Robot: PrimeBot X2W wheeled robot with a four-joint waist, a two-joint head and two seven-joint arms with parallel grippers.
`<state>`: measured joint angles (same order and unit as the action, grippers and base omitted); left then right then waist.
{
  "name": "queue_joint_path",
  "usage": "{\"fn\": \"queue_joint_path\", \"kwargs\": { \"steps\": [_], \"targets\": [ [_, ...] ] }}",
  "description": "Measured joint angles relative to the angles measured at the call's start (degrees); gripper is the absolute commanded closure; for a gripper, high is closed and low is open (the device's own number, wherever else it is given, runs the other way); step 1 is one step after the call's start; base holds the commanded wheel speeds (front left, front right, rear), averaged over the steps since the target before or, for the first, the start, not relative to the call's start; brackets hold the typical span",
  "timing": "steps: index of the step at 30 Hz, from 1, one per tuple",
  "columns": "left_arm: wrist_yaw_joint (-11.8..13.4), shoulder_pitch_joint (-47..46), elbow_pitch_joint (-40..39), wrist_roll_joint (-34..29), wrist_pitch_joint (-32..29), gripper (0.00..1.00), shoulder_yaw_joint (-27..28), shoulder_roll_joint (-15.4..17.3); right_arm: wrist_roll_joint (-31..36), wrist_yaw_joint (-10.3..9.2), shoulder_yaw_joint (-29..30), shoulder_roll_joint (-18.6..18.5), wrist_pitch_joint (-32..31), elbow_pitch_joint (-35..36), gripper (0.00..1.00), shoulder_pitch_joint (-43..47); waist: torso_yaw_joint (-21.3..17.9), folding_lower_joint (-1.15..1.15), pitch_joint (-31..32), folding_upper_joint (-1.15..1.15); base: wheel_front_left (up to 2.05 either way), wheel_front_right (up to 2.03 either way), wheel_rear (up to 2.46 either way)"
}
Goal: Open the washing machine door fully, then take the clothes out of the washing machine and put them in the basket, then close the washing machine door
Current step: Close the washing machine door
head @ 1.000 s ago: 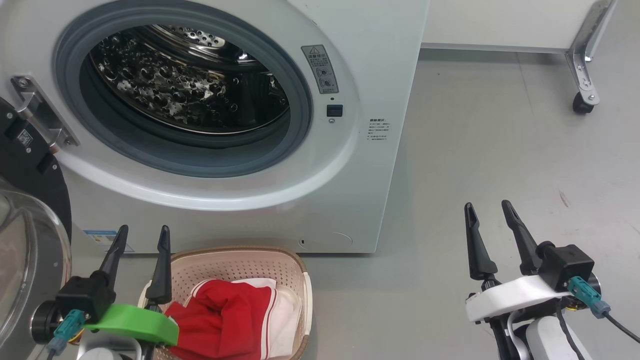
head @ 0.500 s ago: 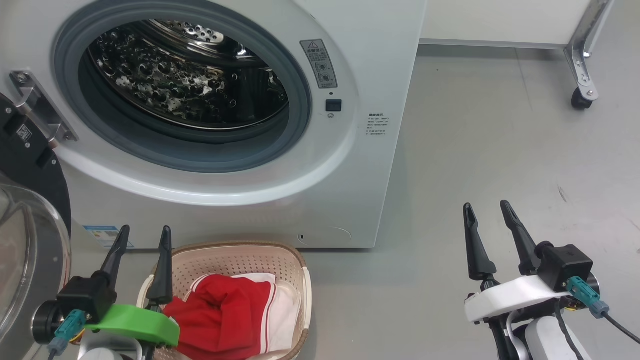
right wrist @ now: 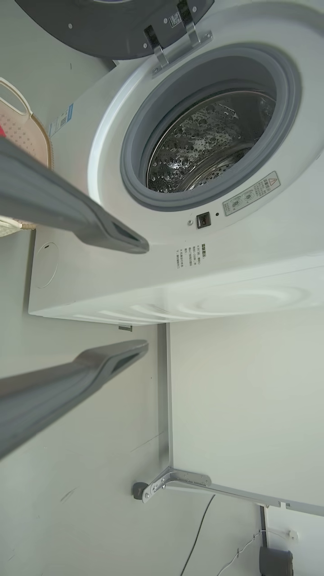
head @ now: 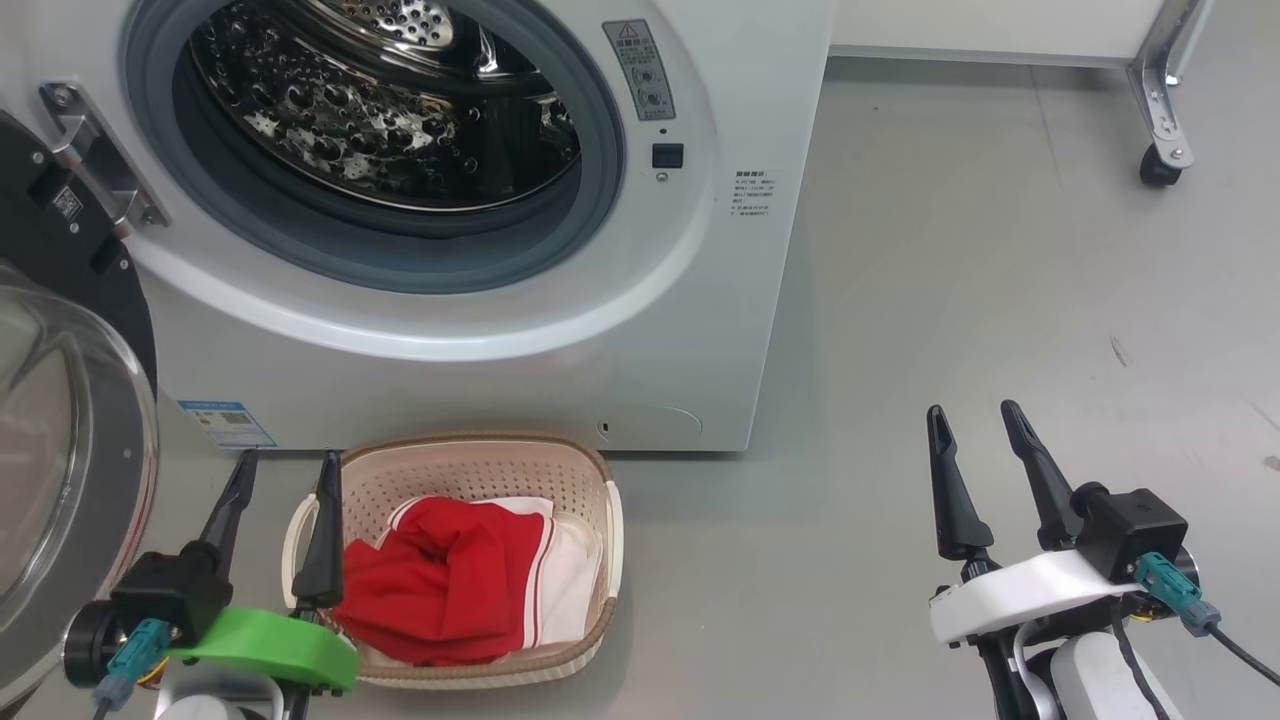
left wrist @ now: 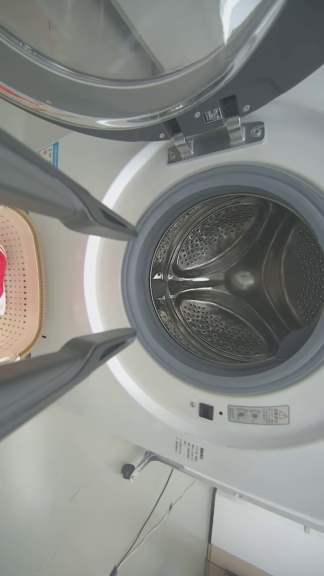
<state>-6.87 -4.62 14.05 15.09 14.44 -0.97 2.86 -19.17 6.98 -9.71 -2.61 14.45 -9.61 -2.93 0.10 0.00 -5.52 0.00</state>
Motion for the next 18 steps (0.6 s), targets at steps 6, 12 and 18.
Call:
{"fn": "queue_joint_path", "kwargs": {
  "steps": [6,12,18],
  "targets": [
    [0.0,0.0,-0.6,-0.3,0.0,0.0,0.2,0.1,0.0,0.0,0.0,0.0,0.0,0.0,0.0,0.0,0.0,0.0,-0.1,0.0,-1.41,1.41,0.0],
    [0.0,0.0,-0.7,-0.3,0.0,0.0,0.6,0.1,-0.1,0.0,0.0,0.0,0.0,-0.1,0.0,0.0,0.0,0.0,-0.1,0.0,-1.26,1.26,0.0],
    [0.0,0.0,-1.0,-0.4,0.0,0.0,0.5,0.1,-0.1,0.0,0.0,0.0,0.0,-0.1,0.0,0.0,0.1,0.0,-0.1,0.0,-1.03,1.03,0.0]
  ]
}}
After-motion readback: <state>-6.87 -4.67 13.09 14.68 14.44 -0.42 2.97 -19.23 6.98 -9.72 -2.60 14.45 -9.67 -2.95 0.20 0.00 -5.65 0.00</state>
